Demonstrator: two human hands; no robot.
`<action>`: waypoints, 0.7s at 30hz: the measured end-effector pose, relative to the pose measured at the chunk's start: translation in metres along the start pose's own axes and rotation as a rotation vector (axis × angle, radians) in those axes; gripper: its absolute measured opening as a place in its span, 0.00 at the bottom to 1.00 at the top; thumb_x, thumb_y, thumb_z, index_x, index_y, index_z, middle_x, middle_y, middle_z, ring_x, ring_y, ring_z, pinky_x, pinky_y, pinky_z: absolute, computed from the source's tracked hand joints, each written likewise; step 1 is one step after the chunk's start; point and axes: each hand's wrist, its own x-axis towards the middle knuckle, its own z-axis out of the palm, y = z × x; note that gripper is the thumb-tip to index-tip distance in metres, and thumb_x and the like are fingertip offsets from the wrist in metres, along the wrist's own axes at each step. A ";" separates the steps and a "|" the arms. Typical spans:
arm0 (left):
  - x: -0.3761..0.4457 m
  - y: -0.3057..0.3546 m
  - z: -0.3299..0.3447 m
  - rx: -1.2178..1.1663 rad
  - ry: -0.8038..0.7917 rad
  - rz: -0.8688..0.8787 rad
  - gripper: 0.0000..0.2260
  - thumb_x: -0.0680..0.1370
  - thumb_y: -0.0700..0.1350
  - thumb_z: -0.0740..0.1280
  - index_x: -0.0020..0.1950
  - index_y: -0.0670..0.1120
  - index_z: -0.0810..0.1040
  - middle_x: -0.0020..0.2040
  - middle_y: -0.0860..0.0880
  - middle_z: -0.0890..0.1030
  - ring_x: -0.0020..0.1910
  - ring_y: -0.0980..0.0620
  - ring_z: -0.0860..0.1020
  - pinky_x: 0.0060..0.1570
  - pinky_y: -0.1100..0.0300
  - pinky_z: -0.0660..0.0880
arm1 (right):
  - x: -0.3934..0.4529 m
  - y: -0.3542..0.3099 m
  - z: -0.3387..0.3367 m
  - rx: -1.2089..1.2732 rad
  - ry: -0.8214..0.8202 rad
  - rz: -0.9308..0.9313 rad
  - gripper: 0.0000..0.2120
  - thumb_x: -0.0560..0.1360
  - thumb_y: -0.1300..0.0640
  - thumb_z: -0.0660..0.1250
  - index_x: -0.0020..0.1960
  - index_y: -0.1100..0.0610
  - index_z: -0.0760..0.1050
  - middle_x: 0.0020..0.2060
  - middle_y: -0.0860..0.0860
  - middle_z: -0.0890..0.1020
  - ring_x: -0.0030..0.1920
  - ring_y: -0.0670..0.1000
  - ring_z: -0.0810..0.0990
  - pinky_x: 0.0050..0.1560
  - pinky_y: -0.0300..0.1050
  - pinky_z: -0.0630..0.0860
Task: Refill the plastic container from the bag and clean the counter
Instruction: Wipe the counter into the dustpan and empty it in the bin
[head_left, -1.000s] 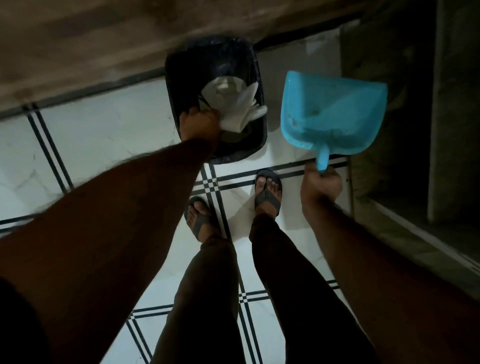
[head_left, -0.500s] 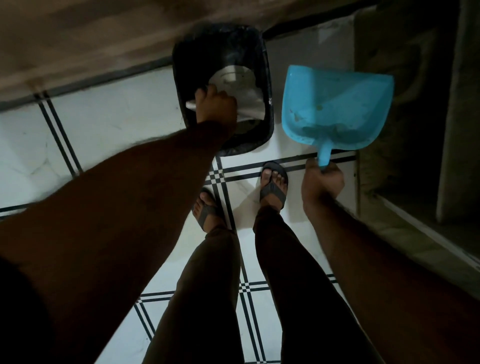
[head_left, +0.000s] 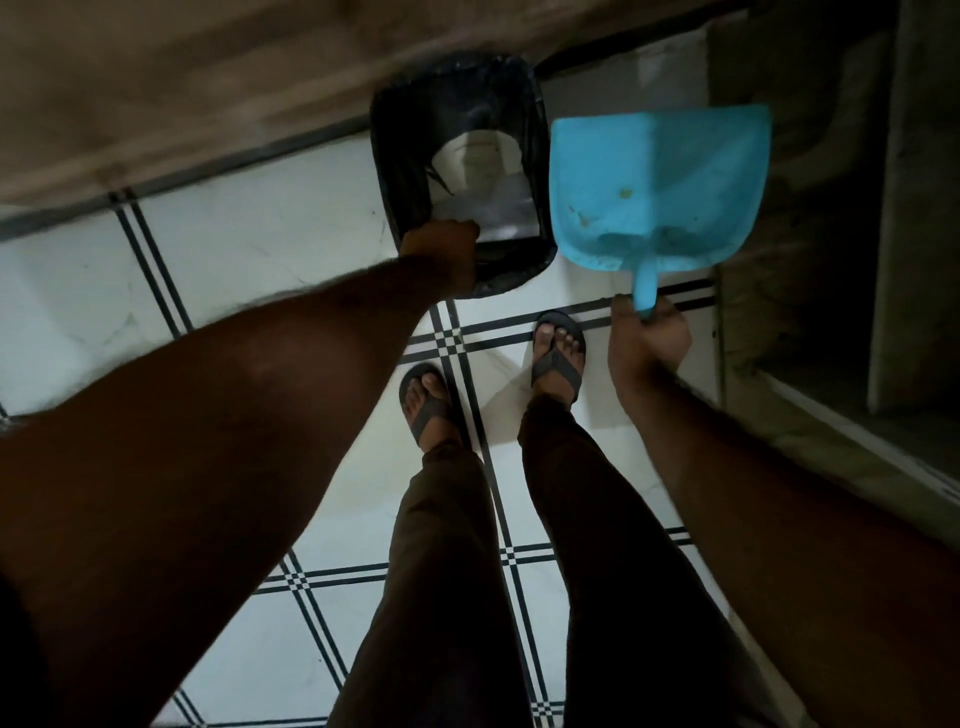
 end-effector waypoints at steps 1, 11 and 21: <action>-0.014 -0.003 -0.006 -0.079 0.012 0.012 0.19 0.83 0.47 0.69 0.73 0.45 0.76 0.70 0.39 0.80 0.68 0.36 0.78 0.70 0.44 0.76 | -0.008 -0.005 -0.006 0.008 -0.007 0.000 0.10 0.79 0.50 0.74 0.51 0.58 0.81 0.42 0.52 0.82 0.44 0.53 0.82 0.44 0.46 0.76; -0.188 -0.002 -0.095 -0.431 0.263 0.167 0.22 0.87 0.52 0.62 0.81 0.48 0.70 0.73 0.39 0.79 0.73 0.37 0.76 0.73 0.50 0.72 | -0.114 -0.096 -0.103 0.287 -0.243 0.056 0.27 0.72 0.28 0.72 0.36 0.52 0.76 0.29 0.53 0.74 0.27 0.52 0.72 0.31 0.46 0.70; -0.361 0.063 -0.235 -0.459 0.533 0.358 0.12 0.85 0.50 0.62 0.59 0.47 0.84 0.57 0.44 0.87 0.58 0.41 0.84 0.58 0.52 0.78 | -0.255 -0.196 -0.273 0.576 -0.083 -0.124 0.27 0.81 0.34 0.66 0.37 0.55 0.79 0.26 0.55 0.74 0.24 0.50 0.72 0.26 0.43 0.69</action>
